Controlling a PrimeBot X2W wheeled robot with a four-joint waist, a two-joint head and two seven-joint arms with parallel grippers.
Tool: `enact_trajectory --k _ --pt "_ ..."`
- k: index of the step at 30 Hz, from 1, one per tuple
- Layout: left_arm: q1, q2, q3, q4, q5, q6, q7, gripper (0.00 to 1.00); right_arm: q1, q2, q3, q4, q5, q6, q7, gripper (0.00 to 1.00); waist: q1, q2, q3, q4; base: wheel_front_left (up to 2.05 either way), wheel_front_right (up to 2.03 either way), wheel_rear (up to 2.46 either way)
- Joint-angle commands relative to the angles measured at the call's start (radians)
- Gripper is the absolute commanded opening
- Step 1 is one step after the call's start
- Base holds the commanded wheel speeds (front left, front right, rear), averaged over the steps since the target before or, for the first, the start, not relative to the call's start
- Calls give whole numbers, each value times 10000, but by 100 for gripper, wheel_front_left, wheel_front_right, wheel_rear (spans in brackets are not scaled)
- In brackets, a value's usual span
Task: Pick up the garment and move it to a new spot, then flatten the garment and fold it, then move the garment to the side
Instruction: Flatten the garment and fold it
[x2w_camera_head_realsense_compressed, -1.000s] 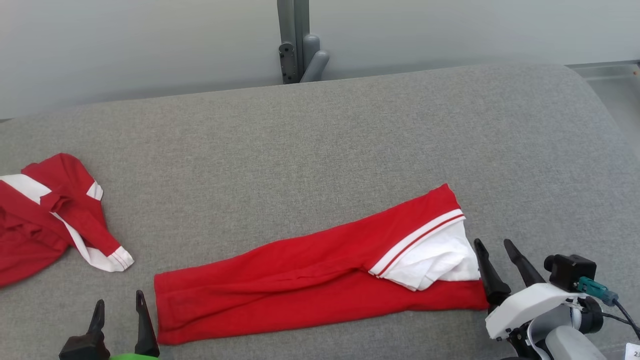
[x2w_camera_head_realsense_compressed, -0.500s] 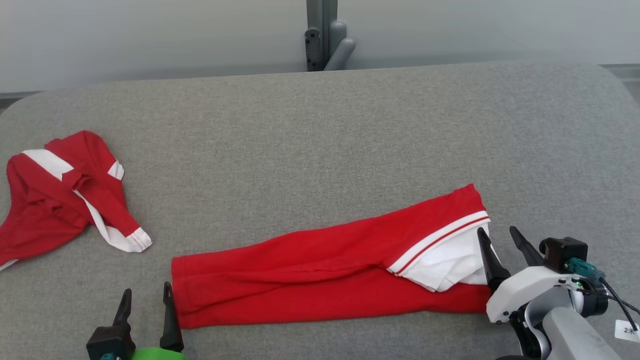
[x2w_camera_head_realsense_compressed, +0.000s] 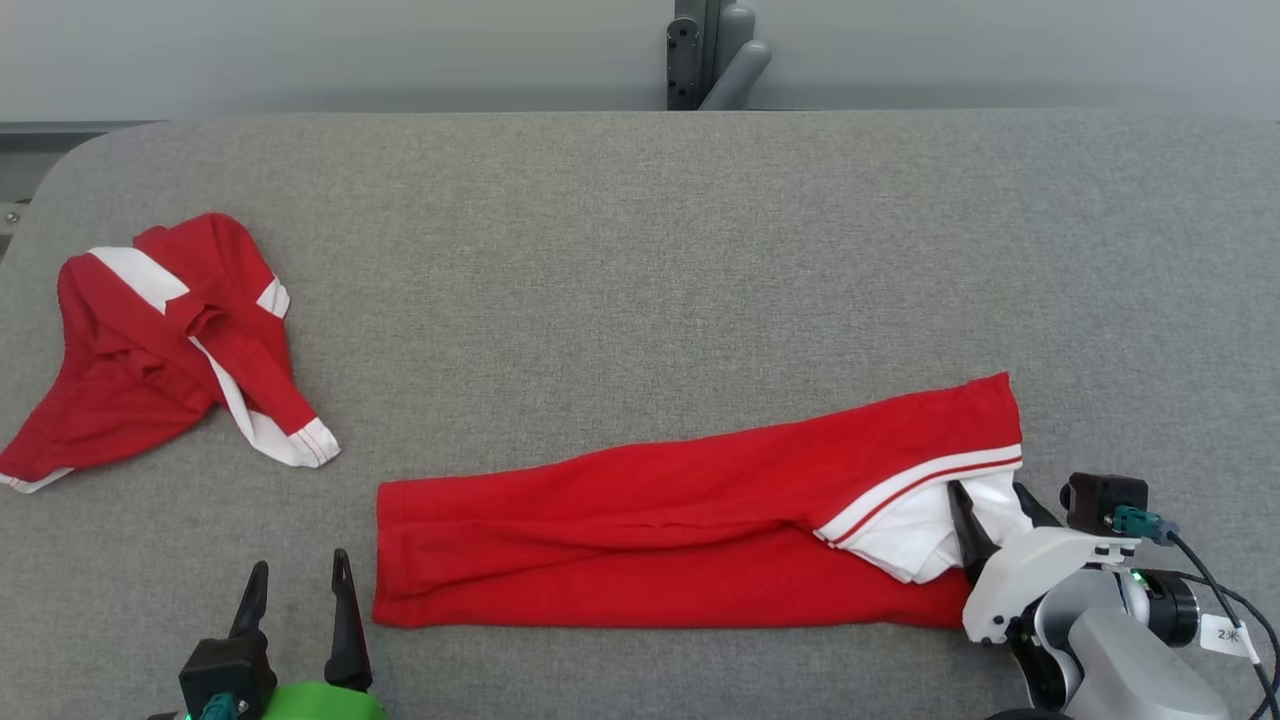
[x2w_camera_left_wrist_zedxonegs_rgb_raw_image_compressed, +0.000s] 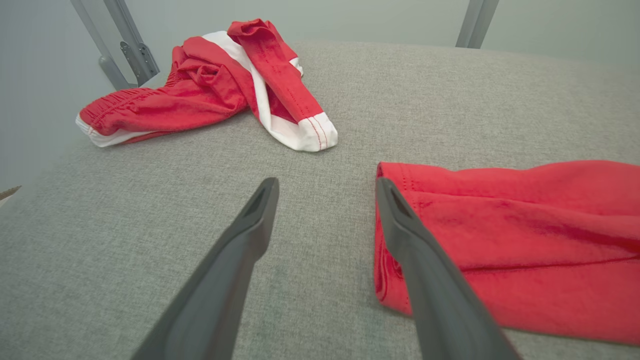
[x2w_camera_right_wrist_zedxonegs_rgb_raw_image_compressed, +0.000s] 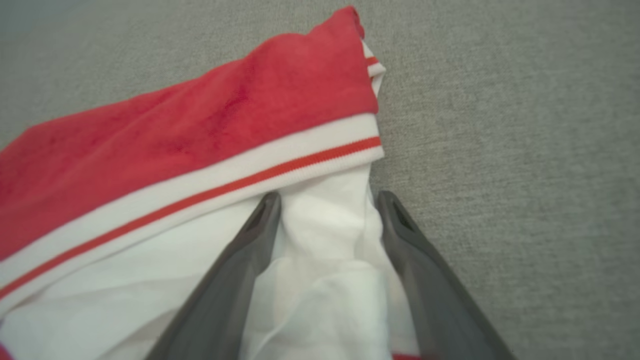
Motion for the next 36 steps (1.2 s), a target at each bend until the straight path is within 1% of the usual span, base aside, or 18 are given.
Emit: enact_trajectory --k 1,2,5,7,10,13,15,16,19,22,25,28,30,32,36 --pt "-165 31 -30 -26 -24 0 5 100 113 91 158 368 191 -19 239 7 0 1 24 19 0 0 0" --pt "-161 31 -37 -25 -25 -8 5 100 84 84 234 450 265 -19 231 0 0 1 36 22 0 0 0" --pt "-166 31 -100 -15 -59 17 5 100 -25 -10 136 607 600 -25 70 0 0 1 65 23 0 0 0" --pt "-165 33 -117 -10 -77 28 5 100 -98 -203 -269 760 889 -45 -51 0 0 1 77 12 0 0 0" --pt "-150 30 -157 5 -98 2 5 100 -152 -510 -874 946 933 -82 -173 0 0 1 82 -25 0 0 0" --pt "-83 31 -164 20 -112 -22 5 100 -90 -831 -1828 590 711 -69 -211 0 0 1 86 -116 0 0 0" --pt "-48 30 -190 56 -141 -48 5 100 89 -925 -2570 250 391 -21 -225 0 0 1 77 -205 0 0 0" --pt "-48 30 -190 56 -141 -48 5 100 89 -925 -2570 250 391 -21 -225 0 0 1 77 -205 0 0 0" --pt "-24 31 -230 61 -207 -17 5 100 377 -844 -3435 -130 -202 -19 -228 0 0 1 45 -340 0 0 0" --pt "-29 31 -289 90 -211 -46 5 100 572 -629 -3658 -709 -724 -19 -229 0 0 1 0 -505 0 0 0" --pt "-24 33 -374 105 -270 -40 5 100 783 -315 -3410 -1532 -1079 -19 -230 0 0 1 -75 -671 0 0 0" --pt "-2 34 -443 68 -353 -83 5 100 970 -130 -2664 -2373 -1153 -16 -229 0 0 1 -163 -810 0 0 0" --pt "6 34 -486 36 -393 -93 5 100 1137 0 -1885 -2829 -943 -12 -231 0 0 1 -209 -866 0 0 0" --pt "9 32 -557 35 -387 -118 5 100 1265 -2 -1103 -3266 -668 -12 -175 0 0 1 -261 -895 0 0 0" --pt "14 31 -688 37 -362 -169 5 100 1577 11 597 -4138 3 -12 265 0 0 1 -308 -850 0 0 0"
